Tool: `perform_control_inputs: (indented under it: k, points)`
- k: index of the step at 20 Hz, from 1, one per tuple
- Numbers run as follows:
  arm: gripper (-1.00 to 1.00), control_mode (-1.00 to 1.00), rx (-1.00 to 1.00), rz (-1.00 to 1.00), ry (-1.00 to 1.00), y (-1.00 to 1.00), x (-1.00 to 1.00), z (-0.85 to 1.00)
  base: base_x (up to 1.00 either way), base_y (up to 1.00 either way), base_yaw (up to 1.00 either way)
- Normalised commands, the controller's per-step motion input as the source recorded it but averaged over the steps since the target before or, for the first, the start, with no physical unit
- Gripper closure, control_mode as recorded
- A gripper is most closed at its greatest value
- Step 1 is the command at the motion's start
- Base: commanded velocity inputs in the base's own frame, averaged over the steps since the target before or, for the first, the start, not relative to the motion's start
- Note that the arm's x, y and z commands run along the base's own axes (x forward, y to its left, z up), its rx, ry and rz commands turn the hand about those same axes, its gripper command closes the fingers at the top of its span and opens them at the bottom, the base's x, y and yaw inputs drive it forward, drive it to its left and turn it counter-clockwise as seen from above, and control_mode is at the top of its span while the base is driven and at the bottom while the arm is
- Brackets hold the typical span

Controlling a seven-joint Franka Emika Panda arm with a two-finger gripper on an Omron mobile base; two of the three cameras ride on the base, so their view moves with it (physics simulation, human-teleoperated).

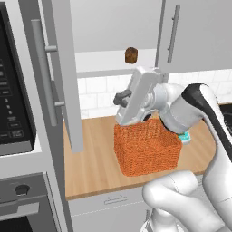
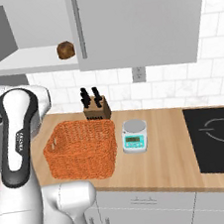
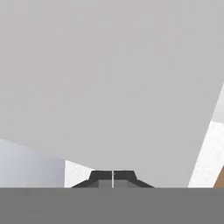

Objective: Open the cabinet, pick up the bread from the cabinet and place it in the basket. Then move the basket to the dining counter.

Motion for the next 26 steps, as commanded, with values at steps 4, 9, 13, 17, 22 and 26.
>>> perform_control_inputs:
  k: [4, 9, 13, 17, 22, 26]
  points:
    - [1.0, -1.0, -0.21, -0.31, -0.21, -0.44, 0.0, 0.0, 0.0, 0.0, 0.0]
    - [1.0, -1.0, -0.29, -0.37, -0.26, -0.26, 0.0, 0.0, 0.0, 0.0, 0.0]
    - [1.0, -1.0, -0.35, -0.42, -0.24, -0.18, 0.06, 0.0, 0.0, 0.0, 0.0]
    - [1.0, -1.0, -0.31, -0.45, -0.17, -0.34, 0.19, 0.0, 0.0, 0.0, 0.0]
    - [1.0, -1.0, -0.3, -0.41, -0.12, -0.37, 0.21, 0.0, 0.0, 0.0, 0.0]
    - [1.0, -1.0, -0.36, -0.43, -0.1, -0.19, 0.19, 0.0, 0.0, 0.0, 0.0]
